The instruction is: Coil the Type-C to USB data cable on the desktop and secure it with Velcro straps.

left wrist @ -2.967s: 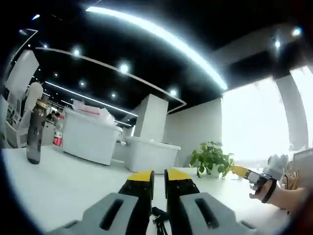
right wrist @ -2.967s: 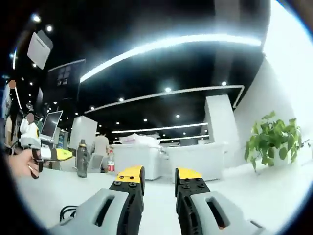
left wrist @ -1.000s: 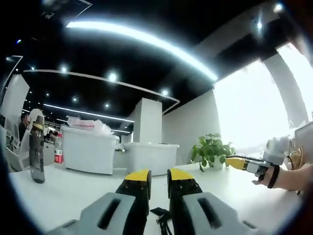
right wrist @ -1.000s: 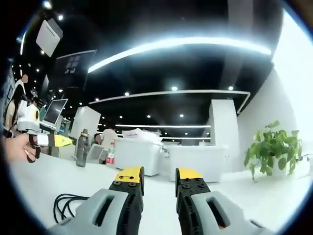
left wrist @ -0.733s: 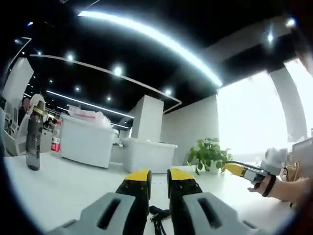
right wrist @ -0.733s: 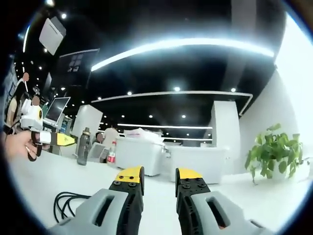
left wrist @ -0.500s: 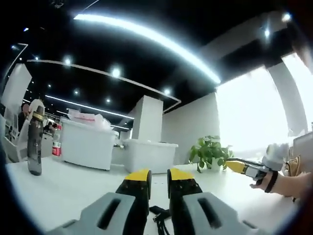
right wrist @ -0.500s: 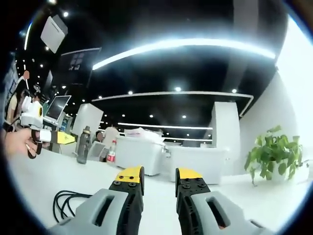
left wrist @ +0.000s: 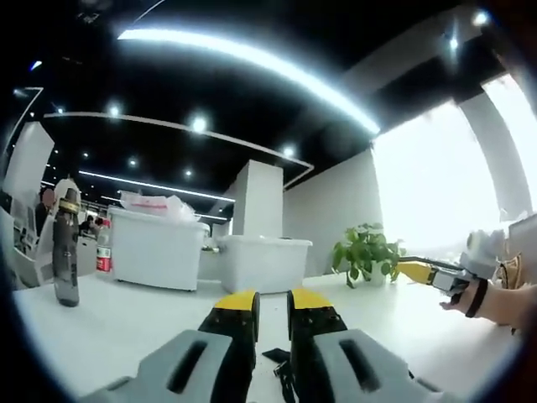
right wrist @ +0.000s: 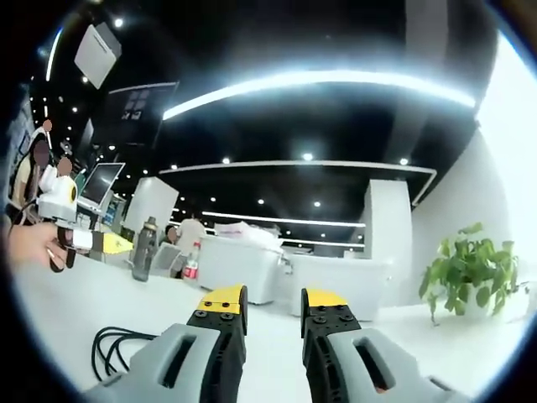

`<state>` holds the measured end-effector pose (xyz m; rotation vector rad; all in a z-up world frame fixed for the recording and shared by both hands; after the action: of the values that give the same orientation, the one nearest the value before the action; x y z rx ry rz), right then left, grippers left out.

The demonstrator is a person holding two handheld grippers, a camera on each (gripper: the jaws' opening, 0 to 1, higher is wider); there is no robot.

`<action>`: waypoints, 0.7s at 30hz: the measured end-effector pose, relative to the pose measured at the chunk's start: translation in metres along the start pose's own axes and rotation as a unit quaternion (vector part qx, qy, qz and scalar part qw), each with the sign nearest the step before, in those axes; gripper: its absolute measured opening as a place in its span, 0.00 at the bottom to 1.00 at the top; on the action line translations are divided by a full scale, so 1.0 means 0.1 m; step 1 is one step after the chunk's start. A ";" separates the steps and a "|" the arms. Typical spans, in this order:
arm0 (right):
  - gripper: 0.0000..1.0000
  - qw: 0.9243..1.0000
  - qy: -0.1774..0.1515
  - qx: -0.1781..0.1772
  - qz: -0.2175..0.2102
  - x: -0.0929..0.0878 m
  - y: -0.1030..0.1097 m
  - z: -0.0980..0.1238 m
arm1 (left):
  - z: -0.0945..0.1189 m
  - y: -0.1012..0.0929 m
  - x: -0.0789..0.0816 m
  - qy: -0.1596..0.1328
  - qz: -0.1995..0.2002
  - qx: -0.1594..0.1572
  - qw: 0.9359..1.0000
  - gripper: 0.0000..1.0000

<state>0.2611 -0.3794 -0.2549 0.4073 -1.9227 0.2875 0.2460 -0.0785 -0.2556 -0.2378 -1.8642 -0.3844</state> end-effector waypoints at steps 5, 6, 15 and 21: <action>0.24 1.000 0.013 0.012 0.010 -0.04 0.07 0.00 | 0.00 0.01 0.00 0.001 -0.002 0.000 1.000 0.15; 0.25 1.000 0.014 0.015 0.015 -0.05 0.08 0.00 | 0.00 0.00 0.00 0.001 -0.002 -0.001 1.000 0.15; 0.25 0.998 0.031 0.025 0.041 -0.11 0.13 -0.01 | 0.01 -0.04 0.02 0.000 -0.014 -0.009 1.000 0.16; 0.25 0.998 0.035 0.026 0.045 -0.12 0.13 0.00 | 0.01 -0.03 0.03 -0.003 -0.012 -0.006 1.000 0.16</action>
<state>0.2603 -0.3655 -0.2664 0.3410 -1.8710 0.4071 0.2428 -0.0809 -0.2537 -0.2254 -1.8726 -0.4129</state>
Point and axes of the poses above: the point that each gripper's makers call its tool centre point, and the gripper's own axes: z roughly backward along the fingers, y roughly to its left, x roughly out of its top, the point moved 8 cm from there along z, roughly backward along the fingers, and after that the axes turned 11 degrees about -z, right-handed, at the moved point
